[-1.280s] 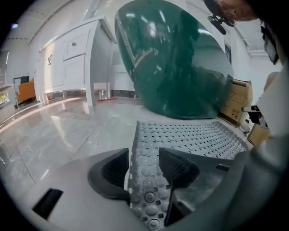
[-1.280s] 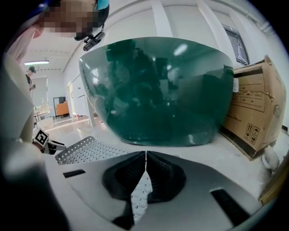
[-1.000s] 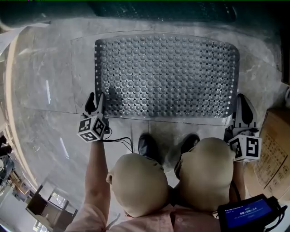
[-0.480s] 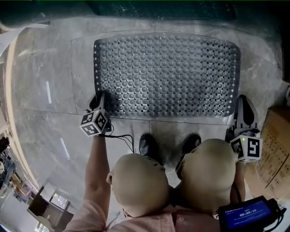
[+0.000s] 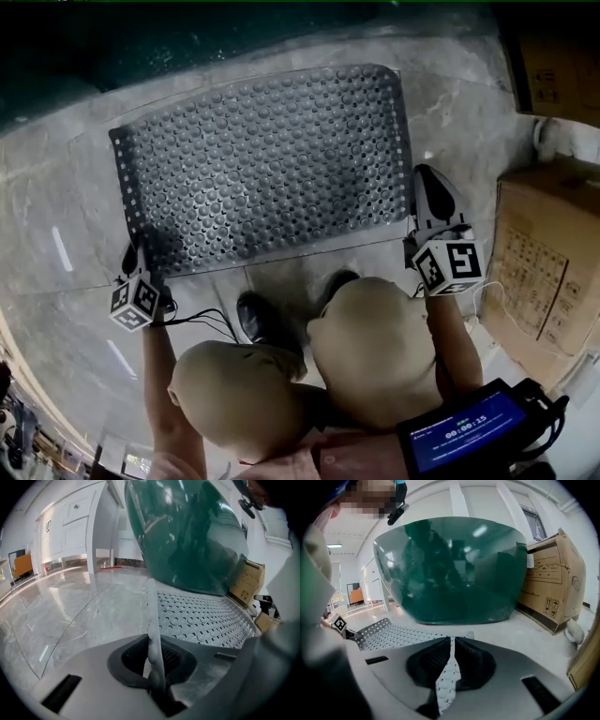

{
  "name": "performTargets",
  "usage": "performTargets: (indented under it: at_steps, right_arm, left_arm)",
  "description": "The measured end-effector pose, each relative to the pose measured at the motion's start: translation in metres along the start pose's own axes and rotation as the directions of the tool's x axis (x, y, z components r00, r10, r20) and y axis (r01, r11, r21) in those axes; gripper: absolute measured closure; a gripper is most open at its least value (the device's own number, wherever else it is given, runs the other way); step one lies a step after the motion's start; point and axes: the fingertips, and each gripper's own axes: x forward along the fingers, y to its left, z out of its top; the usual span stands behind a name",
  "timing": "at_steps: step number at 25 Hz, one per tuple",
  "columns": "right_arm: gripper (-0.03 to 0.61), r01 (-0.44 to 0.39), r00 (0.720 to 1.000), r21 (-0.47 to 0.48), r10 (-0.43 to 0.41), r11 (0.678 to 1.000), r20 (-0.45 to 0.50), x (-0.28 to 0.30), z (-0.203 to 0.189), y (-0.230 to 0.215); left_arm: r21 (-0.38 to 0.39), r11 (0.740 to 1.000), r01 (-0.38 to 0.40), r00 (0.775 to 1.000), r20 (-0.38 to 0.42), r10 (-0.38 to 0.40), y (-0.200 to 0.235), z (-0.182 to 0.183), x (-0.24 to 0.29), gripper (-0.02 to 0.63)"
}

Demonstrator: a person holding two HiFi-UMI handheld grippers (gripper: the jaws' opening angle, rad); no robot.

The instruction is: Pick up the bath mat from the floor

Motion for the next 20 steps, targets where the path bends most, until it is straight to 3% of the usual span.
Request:
performTargets:
  at_steps: [4,7,10,20]
  right_arm:
    - [0.554,0.007,1.0,0.002,-0.007,1.0,-0.027,0.001,-0.015,-0.012]
    - [0.464,0.013,0.998,0.017,-0.012,1.0,-0.067,0.004,-0.034,-0.021]
    - [0.426,0.018,0.994,0.029,-0.015,0.999,-0.11,0.008,-0.055,-0.031]
    - [0.41,0.02,0.975,0.048,-0.009,0.999,-0.223,0.022,-0.106,-0.043]
  left_arm:
    - [0.016,1.0,-0.007,1.0,0.002,0.007,-0.006,0.009,-0.005,0.574]
    - [0.01,1.0,-0.002,1.0,0.003,0.002,-0.009,0.011,-0.009,0.574]
    - [0.022,1.0,-0.005,1.0,0.001,0.005,-0.011,0.014,-0.011,0.574]
    - [-0.008,1.0,0.008,1.0,0.027,-0.008,-0.012,0.018,-0.013,0.575]
